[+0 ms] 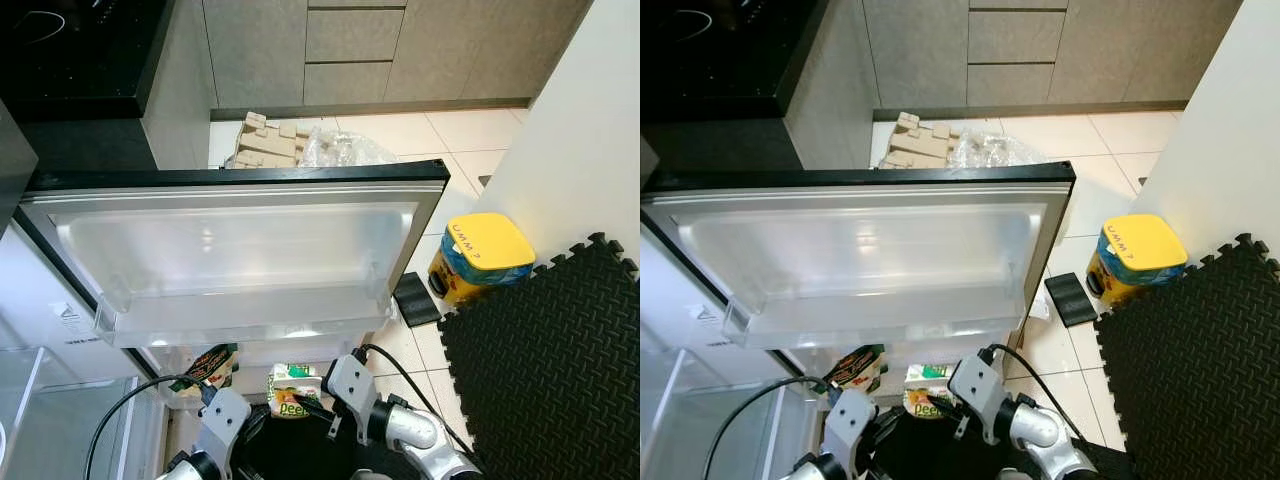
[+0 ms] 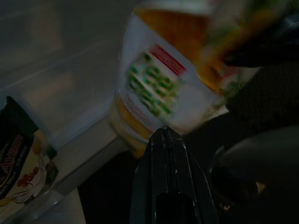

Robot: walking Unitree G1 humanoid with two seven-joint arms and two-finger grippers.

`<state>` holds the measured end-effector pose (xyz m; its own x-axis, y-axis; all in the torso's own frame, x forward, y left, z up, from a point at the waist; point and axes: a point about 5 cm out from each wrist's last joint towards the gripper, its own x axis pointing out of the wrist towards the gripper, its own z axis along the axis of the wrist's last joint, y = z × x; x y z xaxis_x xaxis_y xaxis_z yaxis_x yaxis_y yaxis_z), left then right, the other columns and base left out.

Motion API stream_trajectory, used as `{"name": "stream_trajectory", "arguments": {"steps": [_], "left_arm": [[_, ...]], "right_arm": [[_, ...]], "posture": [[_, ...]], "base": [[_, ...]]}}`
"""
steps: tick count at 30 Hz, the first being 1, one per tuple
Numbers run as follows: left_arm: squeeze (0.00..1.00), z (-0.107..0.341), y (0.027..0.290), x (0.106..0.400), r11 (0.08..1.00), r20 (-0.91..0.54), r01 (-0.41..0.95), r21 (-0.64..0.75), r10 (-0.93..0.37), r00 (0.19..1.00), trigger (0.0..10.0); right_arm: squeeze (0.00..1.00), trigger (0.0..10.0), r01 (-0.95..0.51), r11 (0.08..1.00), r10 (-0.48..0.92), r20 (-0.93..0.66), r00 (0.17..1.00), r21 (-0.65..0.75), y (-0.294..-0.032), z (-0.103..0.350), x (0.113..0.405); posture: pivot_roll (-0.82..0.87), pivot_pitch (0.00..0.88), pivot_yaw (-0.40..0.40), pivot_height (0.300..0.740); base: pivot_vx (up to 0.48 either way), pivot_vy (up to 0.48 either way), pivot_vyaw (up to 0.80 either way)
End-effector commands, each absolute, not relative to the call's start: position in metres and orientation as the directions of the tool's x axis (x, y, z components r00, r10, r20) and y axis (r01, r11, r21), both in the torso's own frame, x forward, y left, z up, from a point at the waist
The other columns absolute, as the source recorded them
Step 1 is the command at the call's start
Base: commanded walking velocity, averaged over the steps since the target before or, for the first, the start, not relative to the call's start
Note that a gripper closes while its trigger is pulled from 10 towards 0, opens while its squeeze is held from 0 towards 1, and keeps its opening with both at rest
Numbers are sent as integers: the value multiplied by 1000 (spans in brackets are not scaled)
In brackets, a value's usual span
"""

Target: Restocking fridge

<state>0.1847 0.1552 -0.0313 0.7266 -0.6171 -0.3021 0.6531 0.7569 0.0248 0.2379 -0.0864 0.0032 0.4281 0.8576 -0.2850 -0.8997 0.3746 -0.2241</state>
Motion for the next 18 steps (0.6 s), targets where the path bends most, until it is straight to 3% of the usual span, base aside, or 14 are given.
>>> {"name": "stream_trajectory", "arguments": {"steps": [1, 6, 18], "left_arm": [[0, -32, 160, 180, 741, -316, 670, 39, -627, 712, 10000], [0, -31, 161, 180, 731, -314, 681, 41, -638, 703, 10000], [0, -21, 153, 189, 700, -249, 714, 30, -686, 683, 10000]], "right_arm": [[0, 10000, -909, 334, 868, -295, 400, -251, -86, 2, 234], [0, 10000, -886, 364, 851, -285, 442, -287, -91, 5, 238], [0, 10000, -869, 352, 859, -247, 448, -348, -93, 12, 241]], "posture": [[-83, 141, -35, 685], [-84, 145, -31, 675], [-91, 146, -30, 661]], "base": [[0, 0, 0], [0, 0, 0], [0, 0, 0]]}}
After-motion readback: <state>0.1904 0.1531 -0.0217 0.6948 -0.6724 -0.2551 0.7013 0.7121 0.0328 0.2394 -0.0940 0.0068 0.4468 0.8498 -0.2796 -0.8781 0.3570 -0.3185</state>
